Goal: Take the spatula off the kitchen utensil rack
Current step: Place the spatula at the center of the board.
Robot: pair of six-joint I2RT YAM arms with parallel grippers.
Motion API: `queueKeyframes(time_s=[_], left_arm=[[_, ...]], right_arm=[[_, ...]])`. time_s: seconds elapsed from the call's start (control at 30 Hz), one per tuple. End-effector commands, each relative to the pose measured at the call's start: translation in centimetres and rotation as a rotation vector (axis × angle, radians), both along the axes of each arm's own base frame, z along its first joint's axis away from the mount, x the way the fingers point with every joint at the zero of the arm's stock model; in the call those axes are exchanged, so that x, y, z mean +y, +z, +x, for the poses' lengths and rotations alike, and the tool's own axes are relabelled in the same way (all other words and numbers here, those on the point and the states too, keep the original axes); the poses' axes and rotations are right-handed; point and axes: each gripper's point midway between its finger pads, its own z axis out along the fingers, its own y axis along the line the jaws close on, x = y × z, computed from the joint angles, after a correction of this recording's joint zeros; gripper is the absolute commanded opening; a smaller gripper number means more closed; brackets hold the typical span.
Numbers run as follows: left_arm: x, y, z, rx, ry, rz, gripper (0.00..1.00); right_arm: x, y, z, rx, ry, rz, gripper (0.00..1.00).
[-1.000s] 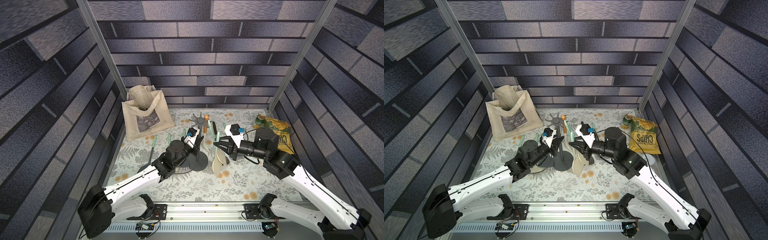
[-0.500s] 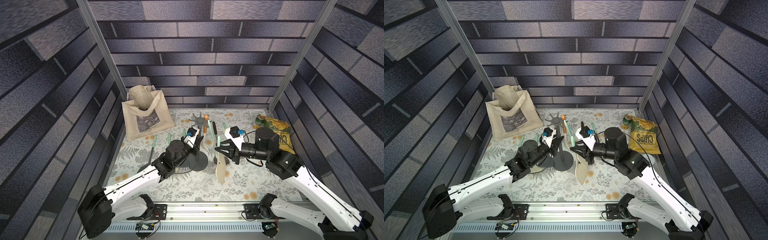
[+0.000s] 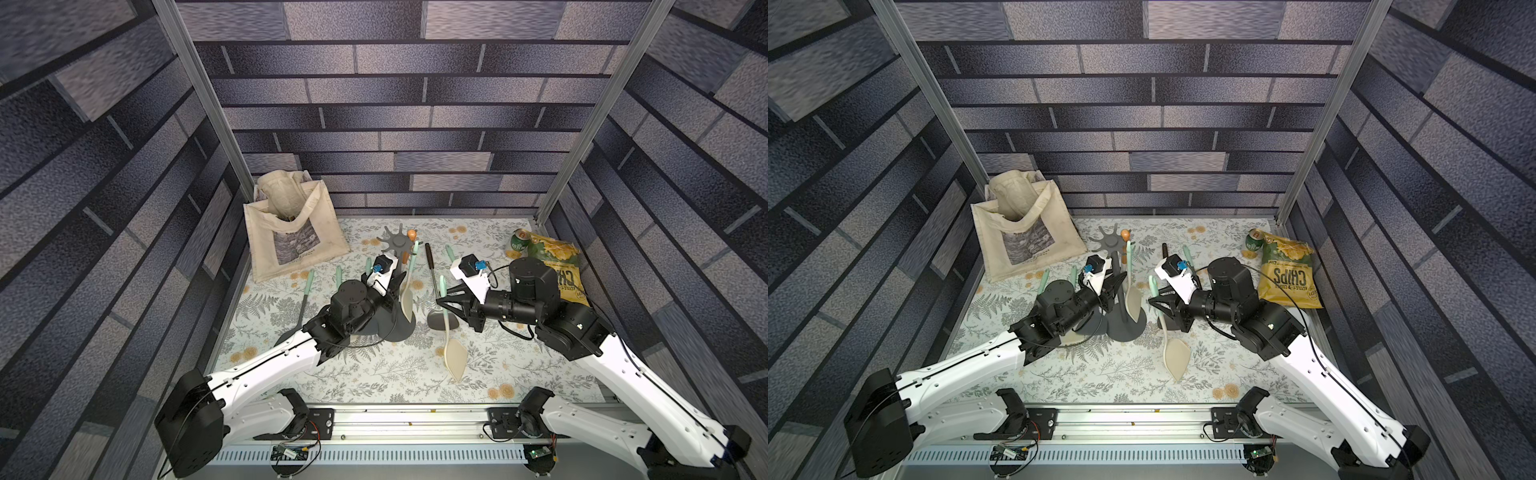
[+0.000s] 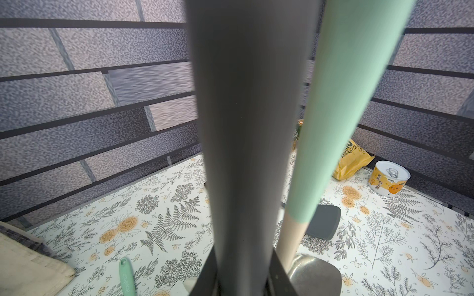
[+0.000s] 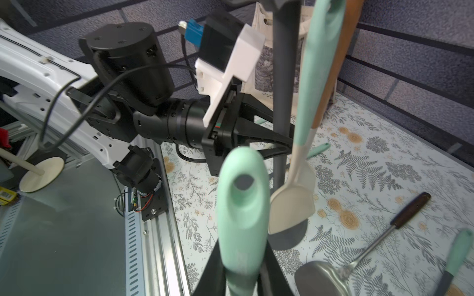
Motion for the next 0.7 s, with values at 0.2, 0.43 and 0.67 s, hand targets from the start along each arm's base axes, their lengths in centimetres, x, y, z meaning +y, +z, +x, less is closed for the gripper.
queueKeyframes(time_s=[0.2,0.43,0.67], left_arm=[[1.7,-2.4,0.4,0.040,0.057,0.063,0.14],[1.5,-2.2,0.4,0.037,0.051,0.055,0.14],[1.3,-2.3,0.4,0.034,0.048,0.053,0.14]], right_arm=[[-3.6,-0.2,6.5,-0.054,-0.293,-0.316,0.00],[-6.0,0.2,11.0,0.045,-0.406,-0.348,0.00],[-10.2,-0.5,16.7,0.170,-0.522,-0.392,0.00]])
